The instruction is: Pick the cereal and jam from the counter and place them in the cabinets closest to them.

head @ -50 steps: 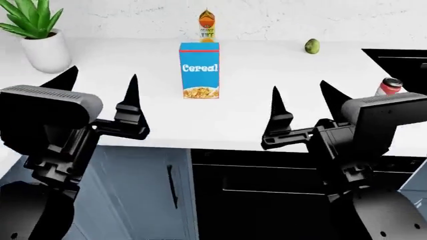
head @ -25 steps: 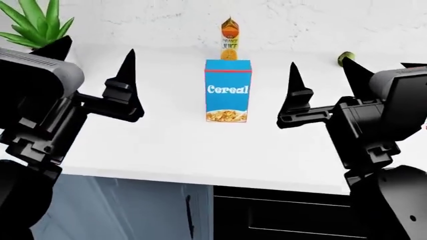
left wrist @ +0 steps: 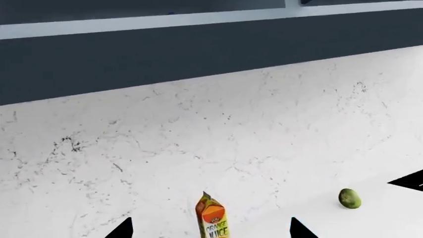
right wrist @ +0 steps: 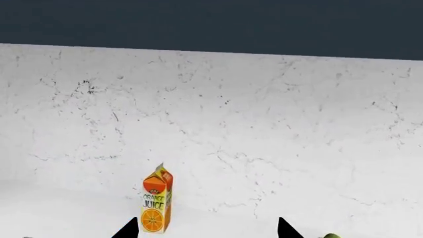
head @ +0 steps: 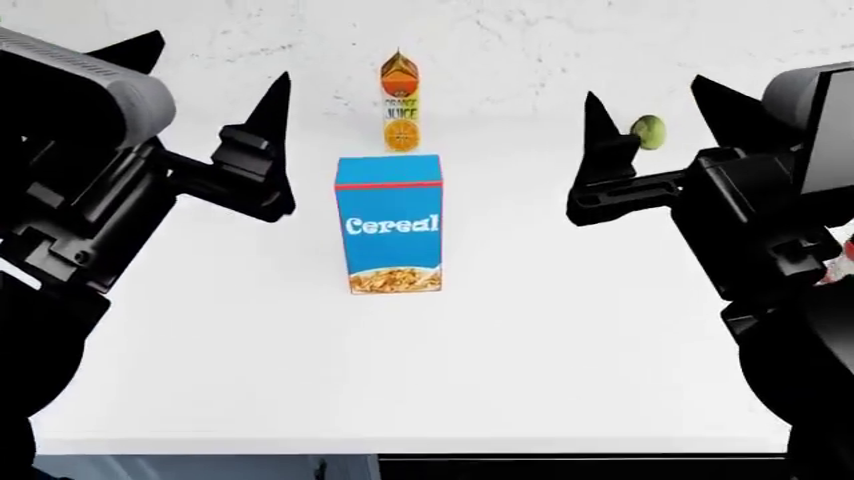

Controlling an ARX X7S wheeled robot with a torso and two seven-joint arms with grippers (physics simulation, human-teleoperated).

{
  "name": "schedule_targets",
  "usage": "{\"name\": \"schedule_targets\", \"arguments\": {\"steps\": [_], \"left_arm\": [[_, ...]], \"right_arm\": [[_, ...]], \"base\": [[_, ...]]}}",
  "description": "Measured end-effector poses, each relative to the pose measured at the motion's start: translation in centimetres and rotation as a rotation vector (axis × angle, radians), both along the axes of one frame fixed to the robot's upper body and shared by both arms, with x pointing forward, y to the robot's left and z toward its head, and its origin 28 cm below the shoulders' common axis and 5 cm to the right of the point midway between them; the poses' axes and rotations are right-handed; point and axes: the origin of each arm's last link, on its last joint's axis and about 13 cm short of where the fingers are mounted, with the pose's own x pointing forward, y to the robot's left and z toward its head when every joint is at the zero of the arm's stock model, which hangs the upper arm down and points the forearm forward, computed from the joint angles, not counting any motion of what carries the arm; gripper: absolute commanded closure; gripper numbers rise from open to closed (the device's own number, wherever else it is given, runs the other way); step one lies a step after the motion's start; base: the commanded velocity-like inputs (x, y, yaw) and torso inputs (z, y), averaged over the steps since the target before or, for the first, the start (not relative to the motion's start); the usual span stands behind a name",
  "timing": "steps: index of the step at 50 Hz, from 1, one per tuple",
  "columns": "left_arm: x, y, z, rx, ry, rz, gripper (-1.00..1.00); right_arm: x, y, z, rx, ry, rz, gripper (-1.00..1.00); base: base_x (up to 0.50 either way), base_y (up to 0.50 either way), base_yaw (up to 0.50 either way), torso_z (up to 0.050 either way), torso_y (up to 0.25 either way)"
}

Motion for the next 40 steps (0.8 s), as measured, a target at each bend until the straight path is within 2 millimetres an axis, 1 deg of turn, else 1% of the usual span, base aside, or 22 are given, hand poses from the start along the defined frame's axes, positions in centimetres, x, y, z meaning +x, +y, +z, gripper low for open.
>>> {"name": "schedule_targets", "arguments": {"steps": [16,19,30,36,40], "left_arm": [[-0.3,0.6,0.7,0.006,-0.010,0.011,-1.00],[-0.3,0.7,0.8,0.009,-0.003,0.011,-1.00],[0.2,1.0,1.2,0.045,0.061,0.006,-1.00],[0.3,1.1,1.4,0.057,0.083,0.003,-1.00],[0.1,1.3,1.3,0.060,0.101,-0.039,-1.00]], "right_arm": [[0.0,0.2,1.3,-0.010,-0.005,0.067,-1.00],[0.1,0.2,1.5,-0.016,-0.003,0.074,-1.00],[0.2,-0.1,1.9,-0.047,0.019,0.083,-1.00],[0.2,-0.3,2.0,-0.058,0.029,0.080,-1.00],[0.2,-0.5,2.0,-0.060,0.033,0.076,-1.00]], "base": [[0.50,-0.01,0.00,0.050,0.044],[0.14,0.00,0.00,0.038,0.015],[0.32,0.00,0.00,0.000,0.000],[0.02,0.00,0.00,0.000,0.000],[0.00,0.00,0.00,0.000,0.000]]}}
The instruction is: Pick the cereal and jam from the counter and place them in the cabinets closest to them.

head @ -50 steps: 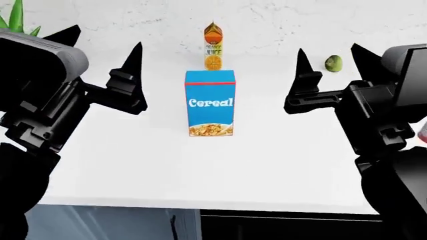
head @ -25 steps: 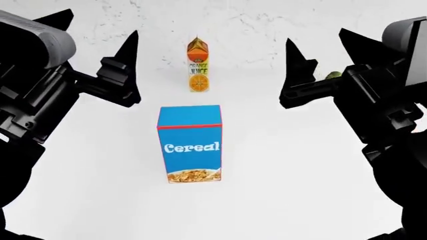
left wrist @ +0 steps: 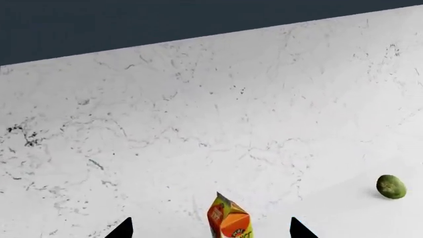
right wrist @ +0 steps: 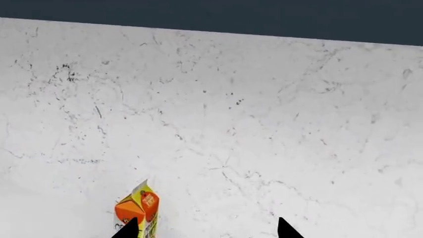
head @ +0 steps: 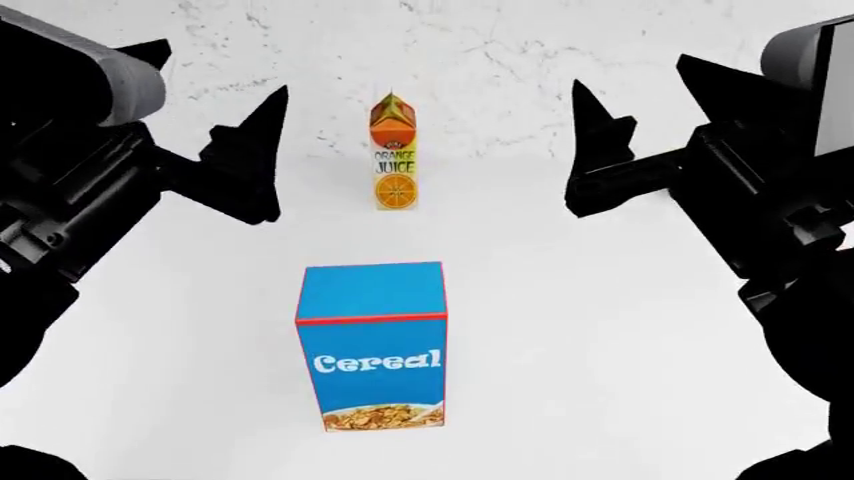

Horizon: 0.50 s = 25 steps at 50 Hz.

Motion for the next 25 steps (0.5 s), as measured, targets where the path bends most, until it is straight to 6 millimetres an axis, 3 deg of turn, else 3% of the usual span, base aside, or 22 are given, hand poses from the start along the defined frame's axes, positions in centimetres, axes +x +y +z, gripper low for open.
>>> {"name": "schedule_targets", "arguments": {"steps": [14,25], "left_arm": [[-1.0,2.3,-0.6,0.009,0.073,-0.239,-1.00],[-1.5,2.8,0.5,-0.072,-0.018,-0.249,-1.00]], "right_arm": [[0.2,-0.4,-0.5,0.009,0.011,-0.032,-1.00],[0.4,-0.2,-1.2,-0.002,0.017,-0.043,-1.00]], "base": [[0.00,0.00,0.00,0.000,0.000],[0.00,0.00,0.00,0.000,0.000]]}}
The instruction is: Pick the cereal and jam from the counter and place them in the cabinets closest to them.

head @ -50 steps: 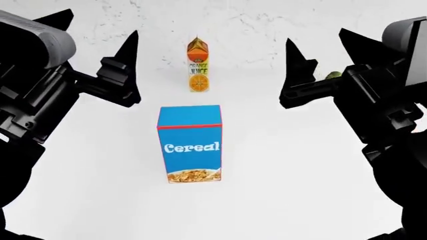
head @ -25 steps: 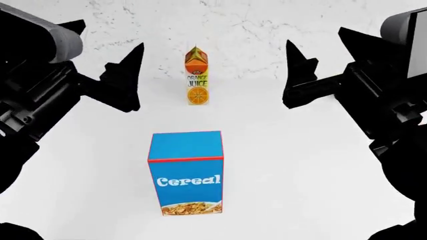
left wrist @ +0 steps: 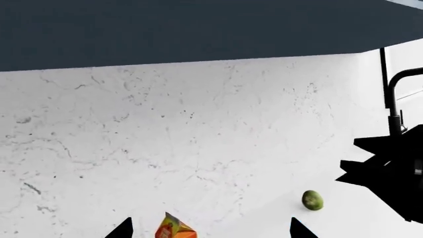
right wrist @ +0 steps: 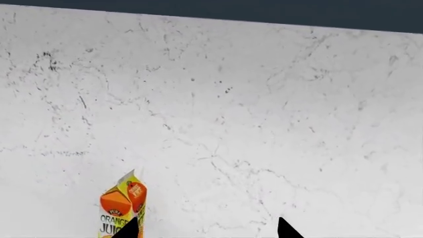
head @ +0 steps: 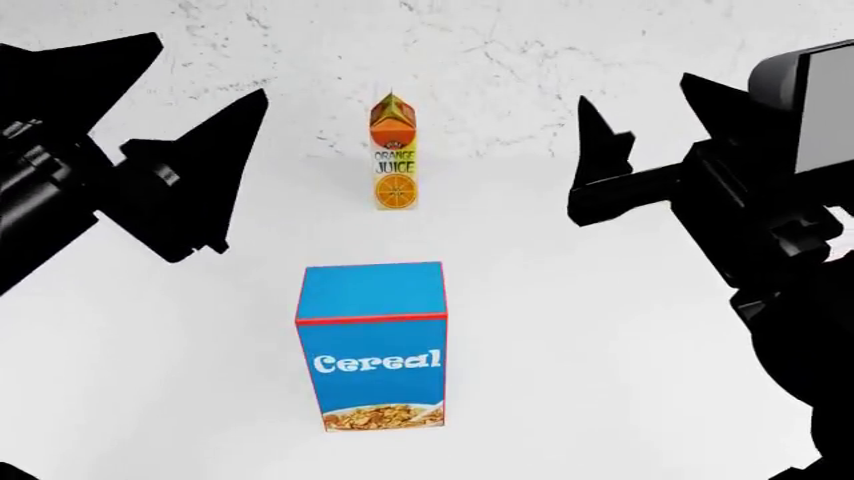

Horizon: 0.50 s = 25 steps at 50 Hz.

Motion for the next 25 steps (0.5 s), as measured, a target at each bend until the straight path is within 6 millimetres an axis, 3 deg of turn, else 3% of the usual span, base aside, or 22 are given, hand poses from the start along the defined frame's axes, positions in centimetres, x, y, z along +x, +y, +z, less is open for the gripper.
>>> {"name": "schedule_targets", "arguments": {"steps": [12,25], "left_arm": [[2.0,0.6,1.1,0.185,-0.013,-0.109,-1.00],[3.8,1.1,1.0,0.395,0.041,-0.335,-1.00]], "right_arm": [[0.1,-0.2,-0.5,0.006,0.001,-0.013,-1.00],[0.3,-0.2,-0.9,0.017,0.003,-0.025,-1.00]], "base": [[0.00,0.00,0.00,0.000,0.000],[0.00,0.00,0.00,0.000,0.000]]}}
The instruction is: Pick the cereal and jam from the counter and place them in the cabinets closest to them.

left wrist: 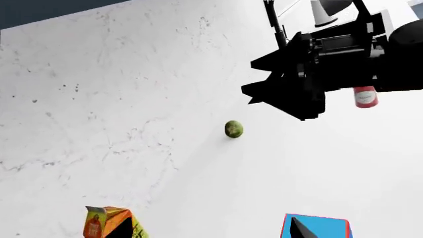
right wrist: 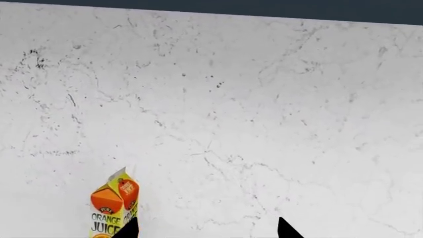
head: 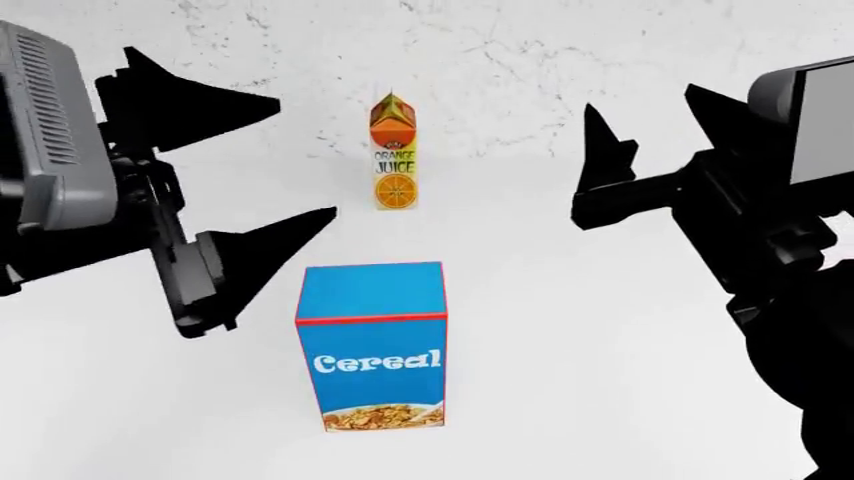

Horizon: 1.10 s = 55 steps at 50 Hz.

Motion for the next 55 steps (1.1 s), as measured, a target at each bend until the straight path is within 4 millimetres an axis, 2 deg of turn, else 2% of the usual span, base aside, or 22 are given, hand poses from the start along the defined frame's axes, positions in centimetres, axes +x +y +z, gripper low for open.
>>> {"name": "schedule_targets", "arguments": {"steps": [16,30,55], "left_arm": [[1.0,0.8,-0.8,0.038,0.115,-0.130,-1.00],[0.3,1.0,-1.4,0.028,0.132,-0.262,-1.00],[0.8,0.8,-4.3,0.133,0.230,-0.256,-1.00]], "right_arm": [[0.4,0.2,-0.5,0.002,0.013,0.001,-1.00],[0.6,0.4,-0.7,0.008,0.018,-0.003,-1.00],[0.8,0.3,-1.3,0.015,0.026,-0.010,-1.00]], "base": [[0.00,0.00,0.00,0.000,0.000],[0.00,0.00,0.00,0.000,0.000],[0.00,0.00,0.00,0.000,0.000]]}}
